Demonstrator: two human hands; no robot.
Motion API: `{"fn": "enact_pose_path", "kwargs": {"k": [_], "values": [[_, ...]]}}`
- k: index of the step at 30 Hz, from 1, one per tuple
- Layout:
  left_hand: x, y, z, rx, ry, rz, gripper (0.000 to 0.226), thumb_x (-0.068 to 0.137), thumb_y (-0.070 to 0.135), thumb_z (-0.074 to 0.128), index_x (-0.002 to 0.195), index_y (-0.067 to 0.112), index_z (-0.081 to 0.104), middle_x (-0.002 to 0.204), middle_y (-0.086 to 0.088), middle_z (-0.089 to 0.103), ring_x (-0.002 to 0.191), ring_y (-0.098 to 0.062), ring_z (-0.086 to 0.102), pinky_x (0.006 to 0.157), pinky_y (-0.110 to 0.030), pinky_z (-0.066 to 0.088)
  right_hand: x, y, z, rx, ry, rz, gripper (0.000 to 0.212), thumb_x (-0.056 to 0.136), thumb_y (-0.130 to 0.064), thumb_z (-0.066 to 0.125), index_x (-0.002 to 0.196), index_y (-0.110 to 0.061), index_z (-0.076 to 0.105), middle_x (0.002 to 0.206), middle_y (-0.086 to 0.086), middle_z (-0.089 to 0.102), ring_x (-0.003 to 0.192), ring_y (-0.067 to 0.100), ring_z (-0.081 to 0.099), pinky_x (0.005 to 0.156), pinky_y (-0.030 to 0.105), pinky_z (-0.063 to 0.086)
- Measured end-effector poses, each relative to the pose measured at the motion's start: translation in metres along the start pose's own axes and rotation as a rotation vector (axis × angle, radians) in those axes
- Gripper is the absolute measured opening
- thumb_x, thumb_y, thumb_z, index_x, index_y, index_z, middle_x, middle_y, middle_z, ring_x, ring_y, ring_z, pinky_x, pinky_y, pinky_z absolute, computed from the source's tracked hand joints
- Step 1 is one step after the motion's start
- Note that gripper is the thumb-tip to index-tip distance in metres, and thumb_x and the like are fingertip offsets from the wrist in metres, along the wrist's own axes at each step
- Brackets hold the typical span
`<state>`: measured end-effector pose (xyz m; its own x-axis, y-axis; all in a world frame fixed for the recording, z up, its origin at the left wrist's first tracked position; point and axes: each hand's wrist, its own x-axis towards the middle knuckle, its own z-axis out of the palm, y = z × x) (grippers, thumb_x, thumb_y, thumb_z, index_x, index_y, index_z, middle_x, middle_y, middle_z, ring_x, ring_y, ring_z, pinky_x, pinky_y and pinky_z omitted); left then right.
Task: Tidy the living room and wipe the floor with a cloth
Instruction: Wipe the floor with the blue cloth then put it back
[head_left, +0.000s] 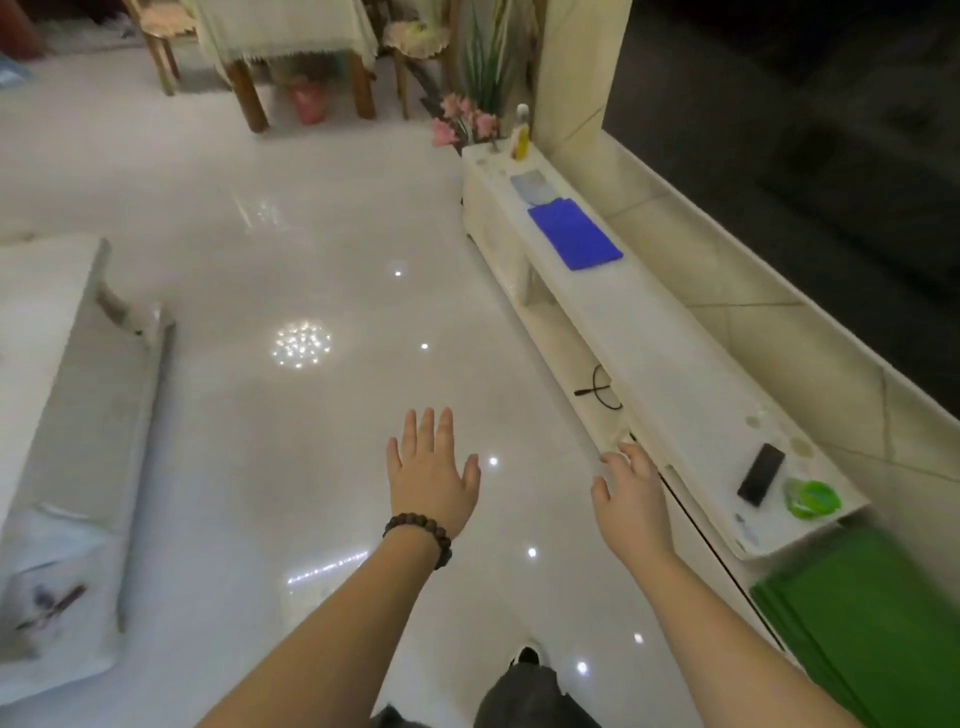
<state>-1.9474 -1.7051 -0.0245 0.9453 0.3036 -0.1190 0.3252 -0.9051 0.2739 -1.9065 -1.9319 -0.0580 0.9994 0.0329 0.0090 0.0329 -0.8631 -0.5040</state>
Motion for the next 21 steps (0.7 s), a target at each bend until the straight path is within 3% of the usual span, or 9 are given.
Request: {"fn": "enact_pose_path", "kwargs": {"k": [7, 11, 21], "values": [[0.121, 0.030, -0.010, -0.017, 0.011, -0.101, 0.066, 0.099, 0.048, 0.027, 0.154, 0.022, 0.002, 0.162, -0.002, 0.002, 0.148, -0.020, -0.009, 0.120, -0.044, 0.000, 0.138, -0.016, 0.010, 0.027, -0.074, -0.078, 0.032, 0.093, -0.014, 0.052, 0.123, -0.006, 0.057, 0.144, 0.010, 0.038, 0.134, 0.026, 0.031, 0.108, 0.035, 0.032], [0.195, 0.032, -0.007, -0.017, 0.006, -0.127, 0.066, 0.098, 0.048, 0.028, 0.154, 0.022, 0.003, 0.162, -0.002, 0.004, 0.148, -0.021, -0.007, 0.120, -0.044, 0.000, 0.216, -0.022, 0.027, 0.022, -0.089, -0.075, 0.031, 0.091, -0.012, 0.054, 0.120, -0.005, 0.059, 0.140, 0.013, 0.042, 0.128, 0.029, 0.038, 0.104, 0.035, 0.034], [0.463, 0.018, -0.025, 0.026, -0.033, -0.005, 0.066, 0.099, 0.048, 0.029, 0.154, 0.020, 0.005, 0.162, -0.003, 0.006, 0.148, -0.022, -0.004, 0.120, -0.044, 0.003, 0.454, -0.081, 0.086, 0.005, -0.073, 0.035, 0.031, 0.087, -0.008, 0.058, 0.117, 0.000, 0.061, 0.133, 0.020, 0.046, 0.122, 0.037, 0.044, 0.103, 0.040, 0.038]]}}
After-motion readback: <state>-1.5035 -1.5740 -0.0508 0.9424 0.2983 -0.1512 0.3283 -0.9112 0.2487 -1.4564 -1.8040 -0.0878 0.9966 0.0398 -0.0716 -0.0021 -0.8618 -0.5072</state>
